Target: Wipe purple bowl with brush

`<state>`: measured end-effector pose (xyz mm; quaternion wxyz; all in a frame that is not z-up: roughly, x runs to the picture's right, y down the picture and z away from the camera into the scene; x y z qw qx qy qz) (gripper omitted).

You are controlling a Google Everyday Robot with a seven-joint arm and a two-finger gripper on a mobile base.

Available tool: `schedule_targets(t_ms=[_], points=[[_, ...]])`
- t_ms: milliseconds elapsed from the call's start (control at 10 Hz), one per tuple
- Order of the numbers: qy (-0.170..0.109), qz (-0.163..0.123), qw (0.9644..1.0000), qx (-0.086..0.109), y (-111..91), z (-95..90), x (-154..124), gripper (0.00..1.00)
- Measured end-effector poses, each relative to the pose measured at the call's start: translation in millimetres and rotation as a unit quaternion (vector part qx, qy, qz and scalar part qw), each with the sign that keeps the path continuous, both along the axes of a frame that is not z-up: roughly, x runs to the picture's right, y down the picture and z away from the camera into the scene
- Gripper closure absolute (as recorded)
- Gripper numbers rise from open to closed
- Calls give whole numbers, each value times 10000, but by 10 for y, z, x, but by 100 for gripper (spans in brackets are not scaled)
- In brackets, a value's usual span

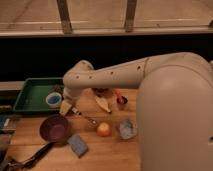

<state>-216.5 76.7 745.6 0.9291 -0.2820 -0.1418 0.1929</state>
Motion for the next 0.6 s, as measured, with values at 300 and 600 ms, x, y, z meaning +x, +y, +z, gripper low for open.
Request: schedule_targets(t_ms=[300,600], points=[[-258,-301,9992,13,134,-165,-275,20],[-265,-301,9992,7,140,-171,-284,20]])
